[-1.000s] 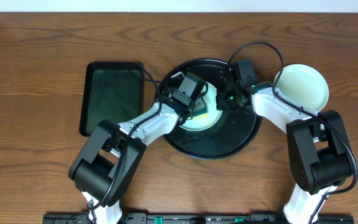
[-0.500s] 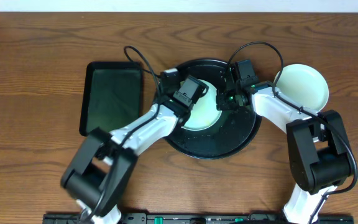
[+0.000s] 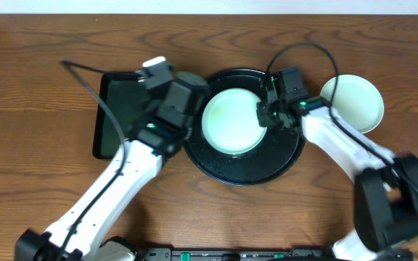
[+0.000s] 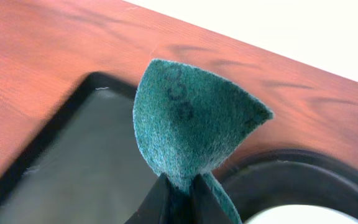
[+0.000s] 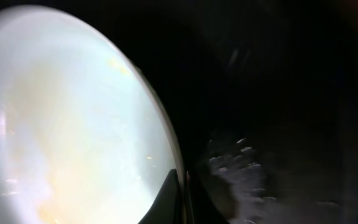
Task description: Clean dirty plates on tray and stack at the side
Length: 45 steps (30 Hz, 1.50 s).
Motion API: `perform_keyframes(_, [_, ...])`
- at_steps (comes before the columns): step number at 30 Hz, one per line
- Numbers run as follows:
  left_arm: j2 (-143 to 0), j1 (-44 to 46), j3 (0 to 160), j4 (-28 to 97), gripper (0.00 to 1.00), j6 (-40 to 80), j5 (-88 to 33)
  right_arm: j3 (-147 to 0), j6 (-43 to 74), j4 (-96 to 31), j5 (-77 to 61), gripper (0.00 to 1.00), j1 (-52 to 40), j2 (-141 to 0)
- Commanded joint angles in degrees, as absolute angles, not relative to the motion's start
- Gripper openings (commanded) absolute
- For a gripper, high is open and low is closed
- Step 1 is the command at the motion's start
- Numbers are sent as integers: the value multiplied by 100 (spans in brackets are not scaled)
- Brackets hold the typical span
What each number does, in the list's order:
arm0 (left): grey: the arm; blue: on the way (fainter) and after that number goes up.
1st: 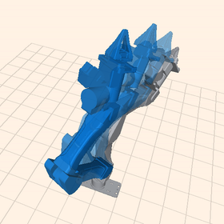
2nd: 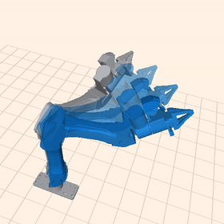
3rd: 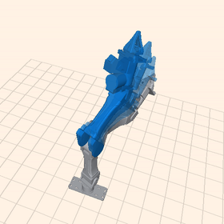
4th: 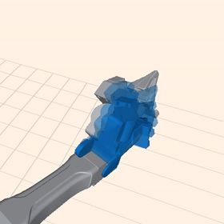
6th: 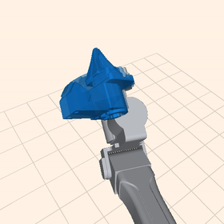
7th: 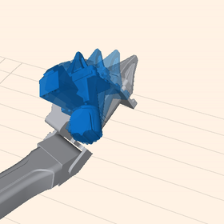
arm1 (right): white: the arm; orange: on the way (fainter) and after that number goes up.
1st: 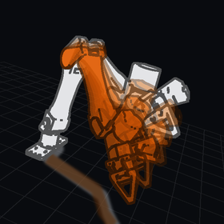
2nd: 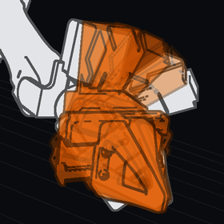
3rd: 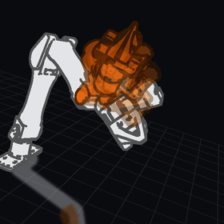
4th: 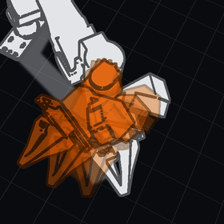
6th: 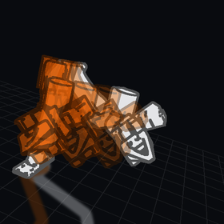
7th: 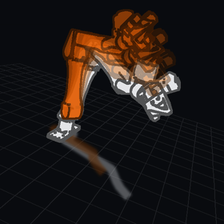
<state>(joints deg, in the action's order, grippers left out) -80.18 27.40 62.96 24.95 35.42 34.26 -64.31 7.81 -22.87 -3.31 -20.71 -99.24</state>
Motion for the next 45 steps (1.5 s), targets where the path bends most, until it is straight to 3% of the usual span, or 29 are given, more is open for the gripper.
perform_keyframes(1, [-7852,2279,6281,2829,8,3448,3356,-6488,-93,-2276,1070,1,-2401,-9080])
perform_keyframes(7, [-7961,1234,6278,3520,8,3446,2067,-6488,-1721,-1984,3656,1,-3256,-8252])
perform_keyframes(12, [-8016,532,6278,3955,8,3437,1863,-6488,-3662,-982,5645,1,-4021,-8119])
perform_keyframes(22, [-8016,-517,6278,4298,8,3306,1378,-6488,-5621,1,6149,1,-4707,-8134])
perform_keyframes(30, [-8099,-742,6278,4296,8,3326,1201,-6488,-6851,744,6646,1,-4969,-8134])
perform_keyframes(33, [-8171,-742,6278,4298,8,3323,1085,-6488,-6698,832,6746,1,-4998,-8134])
perform_keyframes(35, [-8215,-744,6278,4292,7,3326,1087,-6482,-5826,633,6766,1,-4976,-8134])
perform_keyframes(37, [-8261,-744,6278,4281,8,3323,1087,-6479,-4515,-480,6357,1,-4910,-8145])
perform_keyframes(40, [-8309,-742,6278,4281,8,3321,998,-6479,-3778,-2209,5384,1,-4698,-8353])
perform_keyframes(43, [-8342,-744,6278,4202,8,3317,733,-6479,-2587,-2086,6580,1,-4449,-8573])
perform_keyframes(45, [-8377,-742,6278,4093,7,3181,493,-6484,-1992,-1959,6681,1,-4230,-8536])
